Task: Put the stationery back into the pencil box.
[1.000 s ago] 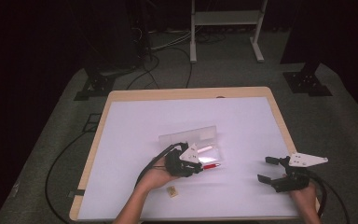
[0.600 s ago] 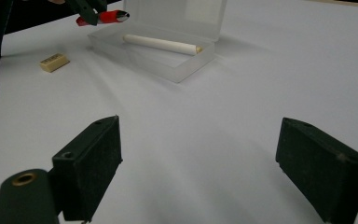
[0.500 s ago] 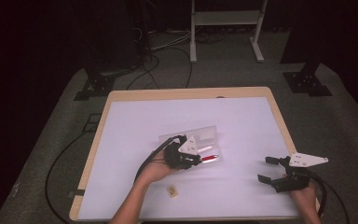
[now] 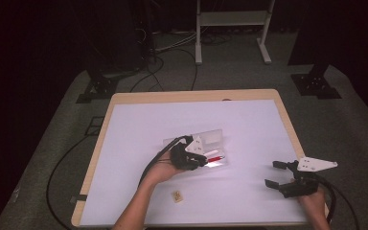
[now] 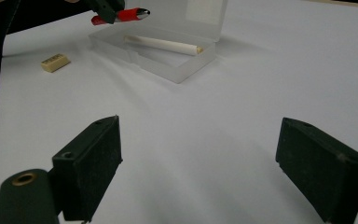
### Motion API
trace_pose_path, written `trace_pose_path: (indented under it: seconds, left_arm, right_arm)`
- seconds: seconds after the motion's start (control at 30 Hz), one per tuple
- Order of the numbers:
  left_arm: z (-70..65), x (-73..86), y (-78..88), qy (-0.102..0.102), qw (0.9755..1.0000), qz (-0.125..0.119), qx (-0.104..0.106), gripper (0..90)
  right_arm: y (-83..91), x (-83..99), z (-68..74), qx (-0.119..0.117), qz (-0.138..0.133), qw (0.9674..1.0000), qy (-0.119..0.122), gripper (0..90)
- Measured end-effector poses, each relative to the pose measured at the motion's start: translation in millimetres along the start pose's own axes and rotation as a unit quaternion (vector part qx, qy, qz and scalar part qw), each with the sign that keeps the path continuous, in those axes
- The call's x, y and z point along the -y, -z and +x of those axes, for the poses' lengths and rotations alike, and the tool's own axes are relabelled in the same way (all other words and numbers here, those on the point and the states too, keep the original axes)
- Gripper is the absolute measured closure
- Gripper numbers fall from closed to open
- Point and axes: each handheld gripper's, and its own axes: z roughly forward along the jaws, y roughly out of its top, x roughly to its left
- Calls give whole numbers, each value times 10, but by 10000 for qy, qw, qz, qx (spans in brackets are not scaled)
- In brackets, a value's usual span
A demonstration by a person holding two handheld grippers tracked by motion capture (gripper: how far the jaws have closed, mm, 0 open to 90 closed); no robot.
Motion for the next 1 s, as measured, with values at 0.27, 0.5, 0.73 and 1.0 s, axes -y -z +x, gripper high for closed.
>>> trace_pose_path:
  seconds: [0.27, 0.5, 0.73, 1.0]
  left_arm:
    - [37, 18, -39, 41, 10000, -29, -22, 795]
    - [79, 40, -93, 78, 10000, -21, -42, 795]
    - [100, 48, -155, 93, 9999, -37, -53, 796]
    - [113, 51, -206, 107, 9999, -15, -25, 795]
  right_arm:
    - [2, 0, -1, -3, -6, 10000, -4, 134]
    - [3, 0, -1, -7, -7, 10000, 3, 134]
    - [3, 0, -2, -13, -7, 10000, 3, 134]
    - [5, 0, -2, -16, -13, 10000, 1, 134]
